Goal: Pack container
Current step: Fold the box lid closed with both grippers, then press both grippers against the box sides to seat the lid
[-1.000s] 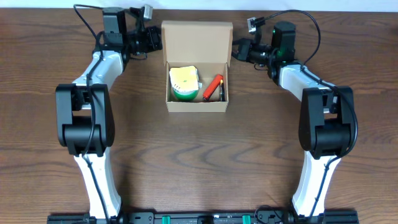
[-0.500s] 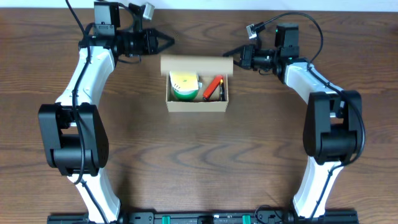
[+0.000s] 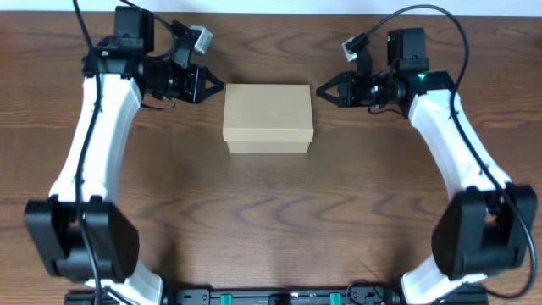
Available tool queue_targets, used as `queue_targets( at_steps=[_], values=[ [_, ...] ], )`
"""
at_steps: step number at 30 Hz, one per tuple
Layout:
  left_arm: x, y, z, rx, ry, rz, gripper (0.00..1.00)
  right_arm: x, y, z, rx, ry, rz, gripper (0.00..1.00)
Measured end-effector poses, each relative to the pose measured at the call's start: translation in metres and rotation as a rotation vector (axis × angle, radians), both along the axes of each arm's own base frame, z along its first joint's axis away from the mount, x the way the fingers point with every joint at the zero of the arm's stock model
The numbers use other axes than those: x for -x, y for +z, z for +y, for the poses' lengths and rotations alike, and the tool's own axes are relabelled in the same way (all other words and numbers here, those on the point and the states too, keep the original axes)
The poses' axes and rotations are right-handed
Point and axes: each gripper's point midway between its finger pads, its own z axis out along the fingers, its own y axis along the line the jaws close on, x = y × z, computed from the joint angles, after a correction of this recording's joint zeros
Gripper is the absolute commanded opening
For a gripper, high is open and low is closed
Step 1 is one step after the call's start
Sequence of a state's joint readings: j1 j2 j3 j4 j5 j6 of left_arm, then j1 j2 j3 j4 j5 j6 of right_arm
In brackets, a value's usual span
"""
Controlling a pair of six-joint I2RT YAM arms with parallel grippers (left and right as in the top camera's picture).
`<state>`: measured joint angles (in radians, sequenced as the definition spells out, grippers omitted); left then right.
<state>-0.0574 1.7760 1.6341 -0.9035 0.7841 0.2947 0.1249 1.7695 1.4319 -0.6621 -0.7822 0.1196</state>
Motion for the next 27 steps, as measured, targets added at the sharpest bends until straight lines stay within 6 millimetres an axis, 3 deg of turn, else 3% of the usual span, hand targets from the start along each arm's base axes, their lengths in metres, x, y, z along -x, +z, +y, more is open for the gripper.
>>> queue_targets(
  at_steps=[5, 9, 11, 14, 19, 21, 27],
  values=[
    [0.010, -0.016, -0.020, -0.065, -0.080, 0.008, 0.06, 0.018, -0.012, 0.023, 0.102, 0.080, -0.018, 0.01],
    [0.017, -0.050, -0.038, -0.100, -0.135, 0.067, 0.06, 0.027, -0.033, 0.031, 0.169, 0.105, -0.001, 0.01],
    [0.021, -0.073, -0.040, -0.118, -0.151, 0.120, 0.06, 0.029, -0.045, 0.030, 0.203, 0.105, 0.016, 0.01],
    [0.024, -0.091, -0.039, -0.130, -0.153, 0.165, 0.06, 0.030, -0.059, 0.026, 0.233, 0.098, 0.039, 0.01],
    [0.029, -0.107, -0.038, -0.136, -0.156, 0.207, 0.06, 0.033, -0.084, 0.023, 0.261, 0.098, 0.094, 0.01],
    [0.031, -0.115, -0.038, -0.133, -0.159, 0.230, 0.06, 0.034, -0.086, 0.023, 0.260, 0.099, 0.096, 0.01],
    [0.030, -0.115, -0.038, -0.119, -0.157, 0.230, 0.06, 0.033, -0.086, 0.023, 0.262, 0.098, 0.094, 0.01]
  ],
)
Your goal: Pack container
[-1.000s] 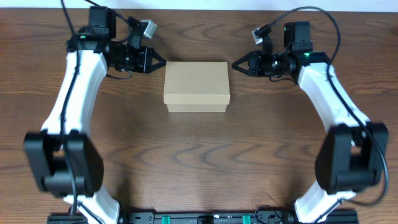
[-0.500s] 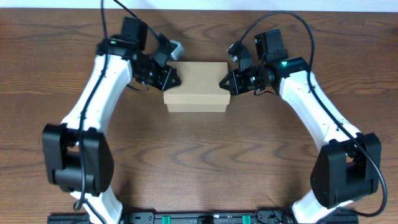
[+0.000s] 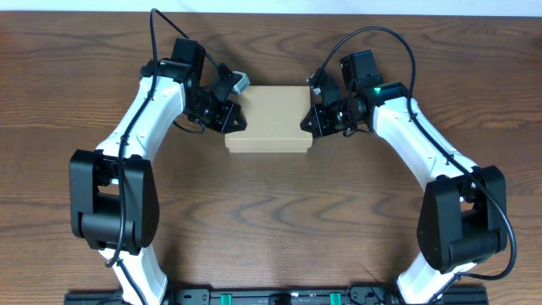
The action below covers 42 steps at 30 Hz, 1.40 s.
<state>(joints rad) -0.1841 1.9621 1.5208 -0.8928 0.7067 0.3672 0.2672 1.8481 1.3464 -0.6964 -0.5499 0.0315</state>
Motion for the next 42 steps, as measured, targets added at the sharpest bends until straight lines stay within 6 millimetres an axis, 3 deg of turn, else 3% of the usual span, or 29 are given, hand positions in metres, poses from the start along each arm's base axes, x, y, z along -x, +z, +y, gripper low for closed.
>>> queue_targets(
  at_steps=[6, 9, 12, 15, 17, 19, 25, 29, 33, 34, 35, 36, 37, 42],
  values=[
    [-0.002, 0.003, 0.000, -0.001, 0.001, -0.020, 0.06, -0.003, 0.004, -0.001, 0.006, -0.004, -0.015, 0.01],
    [-0.003, 0.009, 0.003, -0.017, 0.005, -0.046, 0.06, -0.015, 0.016, -0.002, 0.017, -0.014, -0.078, 0.01],
    [-0.004, 0.030, 0.006, -0.022, 0.016, -0.102, 0.06, -0.032, 0.048, -0.002, 0.004, -0.025, -0.199, 0.01],
    [0.002, 0.070, 0.009, -0.012, 0.034, -0.192, 0.06, -0.043, 0.100, -0.003, -0.026, -0.037, -0.357, 0.01],
    [0.015, 0.104, 0.013, -0.003, 0.043, -0.252, 0.06, -0.039, 0.130, -0.006, -0.041, -0.042, -0.422, 0.01],
    [0.036, 0.135, 0.017, 0.005, 0.047, -0.299, 0.06, -0.022, 0.157, -0.011, -0.046, -0.044, -0.450, 0.01],
    [0.108, 0.204, 0.031, 0.020, 0.036, -0.441, 0.06, 0.054, 0.189, -0.028, -0.023, -0.005, -0.390, 0.01],
    [0.142, 0.219, 0.037, 0.032, 0.031, -0.513, 0.05, 0.100, 0.199, -0.028, -0.026, 0.054, -0.403, 0.02],
    [0.174, 0.200, 0.038, 0.065, 0.018, -0.524, 0.06, 0.136, 0.188, -0.028, -0.040, 0.102, -0.428, 0.01],
    [0.179, 0.192, 0.038, 0.070, 0.015, -0.515, 0.06, 0.144, 0.182, -0.028, -0.041, 0.109, -0.425, 0.09],
    [0.184, 0.184, 0.038, 0.073, 0.012, -0.501, 0.18, 0.153, 0.174, -0.030, -0.041, 0.111, -0.416, 0.26],
    [0.189, 0.176, 0.038, 0.077, 0.009, -0.488, 0.49, 0.157, 0.169, -0.031, -0.039, 0.113, -0.411, 0.55],
    [0.191, 0.172, 0.038, 0.081, 0.008, -0.477, 0.95, 0.161, 0.164, -0.033, -0.039, 0.108, -0.398, 0.99],
    [0.195, 0.162, 0.037, 0.094, 0.044, -0.419, 0.96, 0.172, 0.151, -0.037, -0.037, 0.076, -0.332, 0.99]
  ],
)
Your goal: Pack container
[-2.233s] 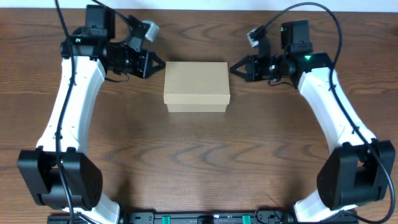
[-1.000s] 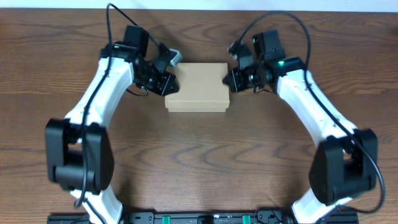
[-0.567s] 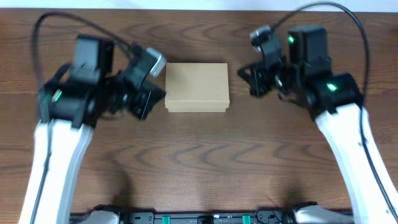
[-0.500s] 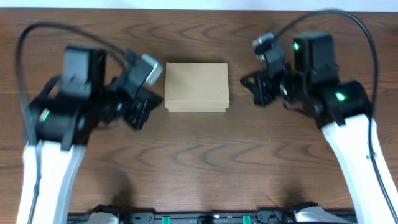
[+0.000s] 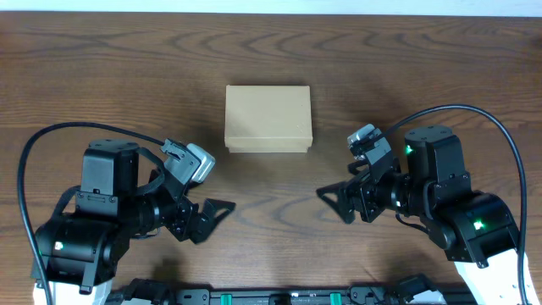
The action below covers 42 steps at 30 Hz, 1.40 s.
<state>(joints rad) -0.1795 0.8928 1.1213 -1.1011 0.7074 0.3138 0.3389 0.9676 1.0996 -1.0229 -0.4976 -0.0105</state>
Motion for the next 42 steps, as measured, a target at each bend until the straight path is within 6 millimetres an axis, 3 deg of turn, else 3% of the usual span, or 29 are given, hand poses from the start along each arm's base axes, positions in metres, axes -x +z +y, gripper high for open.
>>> queue_targets(
  at_steps=[6, 22, 28, 32, 36, 42],
  values=[
    [-0.001, -0.001, 0.003, -0.006, 0.029, 0.008, 0.95, 0.001, -0.002, 0.000, -0.004, -0.013, 0.020, 0.99],
    [-0.015, -0.013, 0.032, -0.171, 0.155, -0.034, 0.95, -0.001, -0.005, 0.000, -0.001, -0.018, 0.038, 0.99],
    [-0.015, 0.006, 0.051, -0.207, 0.246, -0.201, 0.95, -0.001, -0.005, 0.000, -0.001, -0.018, 0.039, 0.99],
    [-0.021, 0.014, 0.078, -0.183, 0.444, -0.350, 0.95, -0.001, -0.005, 0.000, 0.000, -0.019, 0.041, 0.99],
    [-0.023, -0.013, 0.104, -0.162, 0.629, -0.382, 0.95, -0.001, -0.006, 0.000, 0.000, -0.020, 0.044, 0.99],
    [-0.027, -0.076, 0.126, -0.122, 0.792, -0.383, 0.95, -0.001, -0.006, 0.000, 0.000, -0.021, 0.045, 0.99]
  ],
)
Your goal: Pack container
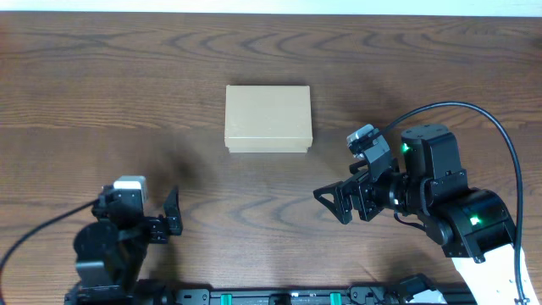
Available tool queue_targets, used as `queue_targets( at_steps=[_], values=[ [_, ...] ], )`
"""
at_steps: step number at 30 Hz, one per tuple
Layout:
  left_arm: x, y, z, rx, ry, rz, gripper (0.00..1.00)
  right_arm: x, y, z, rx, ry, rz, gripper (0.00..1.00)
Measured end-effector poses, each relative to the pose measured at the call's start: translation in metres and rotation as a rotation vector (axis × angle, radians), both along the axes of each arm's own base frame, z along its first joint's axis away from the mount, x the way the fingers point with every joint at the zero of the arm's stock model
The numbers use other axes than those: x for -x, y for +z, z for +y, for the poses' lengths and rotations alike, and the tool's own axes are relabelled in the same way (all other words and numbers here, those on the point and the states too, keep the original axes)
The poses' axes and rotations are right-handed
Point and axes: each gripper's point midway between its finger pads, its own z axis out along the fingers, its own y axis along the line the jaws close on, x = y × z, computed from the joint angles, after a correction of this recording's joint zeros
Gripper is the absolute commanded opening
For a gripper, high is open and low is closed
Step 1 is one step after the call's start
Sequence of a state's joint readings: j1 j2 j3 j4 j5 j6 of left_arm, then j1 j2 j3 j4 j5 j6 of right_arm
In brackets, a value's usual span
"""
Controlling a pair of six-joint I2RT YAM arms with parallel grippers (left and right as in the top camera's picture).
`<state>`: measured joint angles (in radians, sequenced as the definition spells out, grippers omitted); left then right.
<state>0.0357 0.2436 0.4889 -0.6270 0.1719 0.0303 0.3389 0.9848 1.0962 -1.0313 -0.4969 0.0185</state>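
A closed tan cardboard box (268,117) lies flat on the wooden table (271,42), a little back of centre, with its lid on. My right gripper (329,206) hovers near the front right, well clear of the box, pointing left, open and empty. My left gripper (172,212) is drawn in at the front left, with its arm folded low by the table's edge. It is seen edge-on, so the gap between its fingers does not show. Neither gripper touches the box.
Black cables loop from both arms, one (474,119) arching over the right side. The arm bases and a mounting rail (271,298) run along the front edge. Nothing else lies on the table besides the box.
My left arm has folded down and back into the front left corner, with its gripper now turned edge-on. The right arm has shifted only slightly. The box has not moved.
At first both open grippers flanked the box's left and right ends, a short way off. Then both were pressed against its ends. Later both arms were back near the front edge with the box closed in the same place, and now the left arm is folded lower still.
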Motion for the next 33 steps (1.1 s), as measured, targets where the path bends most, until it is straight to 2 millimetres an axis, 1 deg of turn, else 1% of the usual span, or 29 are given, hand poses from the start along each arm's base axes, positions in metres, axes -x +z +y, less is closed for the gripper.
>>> queue_targets(
  at_steps=[4, 7, 17, 18, 33],
  values=[
    [0.001, -0.035, 0.006, 0.031, 0.048, 0.003, 0.96, 0.000, 0.000, 0.000, 0.000, 0.000, 0.000, 0.99],
    [0.002, -0.055, 0.009, 0.051, 0.076, 0.005, 0.95, 0.000, 0.000, 0.000, 0.000, 0.000, 0.000, 0.99],
    [0.002, -0.091, 0.011, 0.082, 0.102, 0.048, 0.95, 0.000, 0.000, 0.000, 0.000, 0.000, 0.000, 0.99],
    [0.003, -0.093, 0.011, 0.083, 0.104, 0.054, 0.95, 0.000, 0.000, 0.000, 0.000, 0.000, 0.000, 0.99],
    [0.002, -0.093, 0.012, 0.064, 0.097, 0.050, 0.95, 0.000, 0.000, 0.000, 0.000, 0.000, 0.000, 0.99]
  ],
)
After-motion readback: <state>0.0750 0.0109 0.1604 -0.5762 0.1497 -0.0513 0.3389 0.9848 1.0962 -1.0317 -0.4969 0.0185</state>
